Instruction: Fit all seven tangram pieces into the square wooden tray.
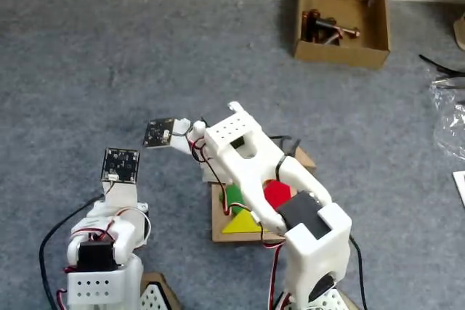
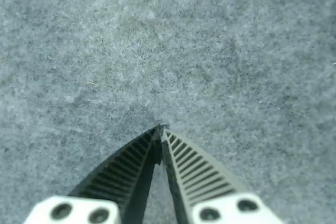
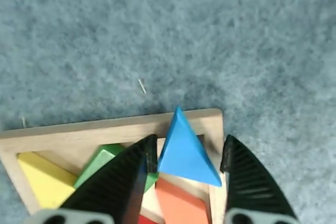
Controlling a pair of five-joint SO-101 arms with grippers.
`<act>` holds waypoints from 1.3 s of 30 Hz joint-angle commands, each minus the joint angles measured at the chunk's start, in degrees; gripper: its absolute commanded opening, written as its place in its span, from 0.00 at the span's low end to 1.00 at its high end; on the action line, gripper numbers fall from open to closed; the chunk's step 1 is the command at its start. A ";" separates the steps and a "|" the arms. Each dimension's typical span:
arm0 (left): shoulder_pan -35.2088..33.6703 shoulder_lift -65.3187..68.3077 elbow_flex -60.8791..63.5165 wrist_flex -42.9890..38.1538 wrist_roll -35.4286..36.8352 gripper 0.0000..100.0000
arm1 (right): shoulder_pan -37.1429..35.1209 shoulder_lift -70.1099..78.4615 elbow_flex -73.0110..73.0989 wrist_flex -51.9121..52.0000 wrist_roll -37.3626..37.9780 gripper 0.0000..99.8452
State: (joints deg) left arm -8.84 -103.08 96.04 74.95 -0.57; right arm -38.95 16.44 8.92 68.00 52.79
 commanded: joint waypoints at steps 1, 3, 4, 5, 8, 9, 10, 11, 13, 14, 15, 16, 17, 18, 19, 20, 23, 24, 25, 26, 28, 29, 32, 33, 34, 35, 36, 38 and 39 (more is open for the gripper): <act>-0.57 0.13 1.19 0.26 0.26 0.01 | -0.13 -0.57 -0.31 -0.84 0.44 0.18; -0.57 0.13 1.19 0.26 0.26 0.01 | -0.13 -0.57 -0.31 -0.84 0.35 0.18; -0.57 0.13 1.19 0.26 0.26 0.01 | -0.13 -0.57 -0.31 -0.84 0.26 0.18; -0.57 0.13 1.19 0.26 0.26 0.01 | -0.13 -0.57 -0.31 -0.84 0.26 0.18; -0.57 0.13 1.19 0.26 0.26 0.01 | -0.13 -0.57 -0.31 -0.92 0.18 0.18; -0.57 0.13 1.19 0.26 0.26 0.01 | -0.13 -0.57 -0.31 -0.92 0.18 0.18; -0.57 0.13 1.19 0.26 0.26 0.01 | 0.13 -0.57 -0.31 -0.92 0.18 0.17; -0.57 0.13 1.19 0.26 0.26 0.01 | 0.48 -0.57 -0.31 -0.92 0.18 0.15; -0.57 0.13 1.19 0.26 0.26 0.01 | 1.45 -0.57 -0.31 -0.92 0.18 0.12; -0.57 0.13 1.19 0.26 0.26 0.01 | 1.89 -0.57 -0.31 -0.92 0.18 0.10; -0.57 0.13 1.19 0.26 0.26 0.01 | 2.42 -0.57 -0.31 -0.92 0.18 0.10; -0.57 0.13 1.19 0.26 0.26 0.01 | 2.86 -0.57 -0.31 -0.92 0.18 0.09; -0.57 0.13 1.19 0.26 0.26 0.01 | 3.21 -0.57 -0.31 -0.92 0.18 0.09; -0.57 0.13 1.19 0.26 0.26 0.01 | 3.56 -0.57 -0.31 -0.92 0.18 0.09; -0.57 0.13 1.19 0.26 0.26 0.01 | 3.91 -0.57 -0.31 -0.92 0.18 0.09; -0.57 0.13 1.19 0.26 0.26 0.01 | 4.00 -0.57 -0.31 -0.92 0.18 0.09; -0.57 0.13 1.19 0.26 0.26 0.01 | 4.79 -0.57 -0.57 -0.92 0.18 0.09; -0.57 0.13 1.19 0.26 0.26 0.01 | 4.97 -0.57 -0.57 -0.92 0.18 0.09; -0.57 0.13 1.19 0.26 0.26 0.01 | 5.32 -0.57 -0.57 -0.92 0.18 0.09; -0.57 0.13 1.19 0.26 0.26 0.01 | 5.49 -0.57 -0.57 -0.92 0.18 0.09; -0.57 0.13 1.19 0.26 0.26 0.01 | 5.76 -0.57 -0.57 -0.92 0.18 0.09; -0.57 0.13 1.19 0.26 0.26 0.01 | 5.85 -0.57 -0.48 -0.92 0.18 0.09; -0.57 0.13 1.19 0.26 0.26 0.01 | 5.85 -0.57 -0.40 -0.66 0.18 0.09; -0.57 0.13 1.19 0.26 0.26 0.01 | 5.85 -0.57 -0.40 -0.57 0.09 0.09; -0.57 0.13 1.19 0.26 0.26 0.01 | 5.85 -0.57 -0.40 -0.48 0.09 0.09; -0.57 0.13 1.19 0.26 0.26 0.01 | 5.85 -0.57 -0.40 -0.48 0.00 0.09; -0.57 0.13 1.19 0.26 0.26 0.01 | 5.85 -0.57 -0.40 -0.48 -1.05 0.09; -0.57 0.13 1.19 0.26 0.26 0.01 | 5.85 -0.57 -0.48 -0.48 -3.69 0.09; -0.57 0.13 1.19 0.26 0.26 0.01 | 5.85 -0.57 -0.48 -0.40 -4.13 0.09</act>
State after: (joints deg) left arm -8.84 -103.08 96.04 74.95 -0.57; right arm -34.02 16.44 8.84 67.74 50.68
